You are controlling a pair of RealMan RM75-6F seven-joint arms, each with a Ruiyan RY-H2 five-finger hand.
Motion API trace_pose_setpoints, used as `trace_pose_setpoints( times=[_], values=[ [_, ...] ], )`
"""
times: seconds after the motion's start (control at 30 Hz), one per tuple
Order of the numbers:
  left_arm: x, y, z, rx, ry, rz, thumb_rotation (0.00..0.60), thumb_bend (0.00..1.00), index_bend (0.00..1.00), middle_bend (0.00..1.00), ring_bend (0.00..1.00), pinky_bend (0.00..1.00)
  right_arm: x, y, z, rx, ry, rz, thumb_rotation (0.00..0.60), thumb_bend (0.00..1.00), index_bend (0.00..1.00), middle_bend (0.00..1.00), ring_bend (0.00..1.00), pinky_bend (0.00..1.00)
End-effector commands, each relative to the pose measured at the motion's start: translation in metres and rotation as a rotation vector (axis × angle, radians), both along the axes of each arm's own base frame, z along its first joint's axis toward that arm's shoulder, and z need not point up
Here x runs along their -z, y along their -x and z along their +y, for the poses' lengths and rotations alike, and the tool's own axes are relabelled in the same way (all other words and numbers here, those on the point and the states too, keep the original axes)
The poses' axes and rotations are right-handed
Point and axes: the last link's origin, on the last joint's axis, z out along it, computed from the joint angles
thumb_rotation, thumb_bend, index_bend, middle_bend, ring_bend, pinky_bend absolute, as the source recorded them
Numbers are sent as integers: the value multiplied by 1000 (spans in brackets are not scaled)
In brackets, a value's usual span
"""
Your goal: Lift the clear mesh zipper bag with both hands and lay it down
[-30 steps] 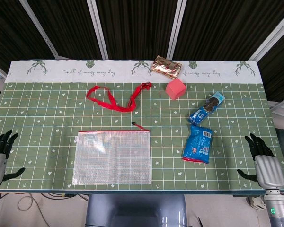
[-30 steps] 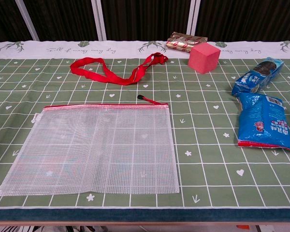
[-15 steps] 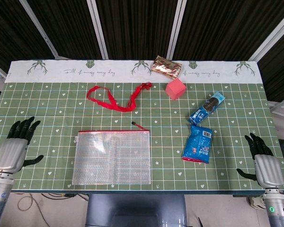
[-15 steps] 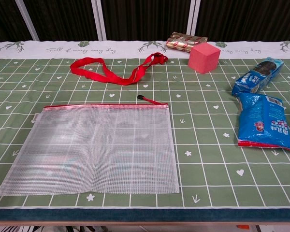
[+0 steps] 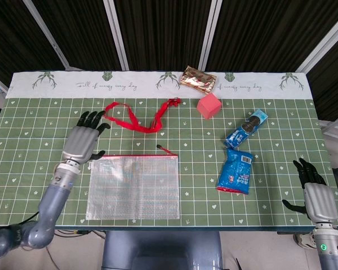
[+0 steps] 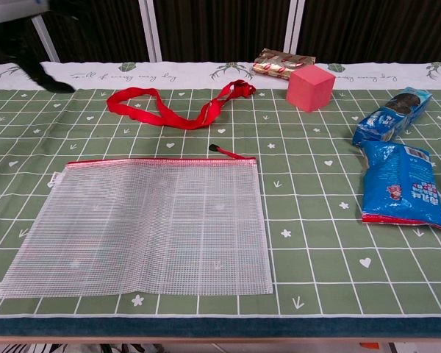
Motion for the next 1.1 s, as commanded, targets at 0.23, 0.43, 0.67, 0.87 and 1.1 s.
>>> trace_pose_setpoints(
  times=[0.23,0.43,0.67,0.87,1.1],
  values=[
    [69,-59,46,6,70,98,600,207,357,72,0,0,1,1,-1,16,-5,-13,600,141,0,0,0,203],
    [105,-74,57,13,96,173,600,210,400,91,0,0,1,1,-1,27,-8,-25,600,141,0,0,0,203],
    [138,-87,66,14,118,222,600,237,415,94,0,0,1,2,-1,34,-13,-34,600,141,0,0,0,203],
    [159,-96,68,27,140,250,600,237,437,103,0,0,1,2,-2,39,-15,-42,600,141,0,0,0,203],
    [186,-106,66,44,172,262,600,238,467,112,0,0,1,2,-2,49,-17,-54,600,142,0,0,0,203]
  ],
)
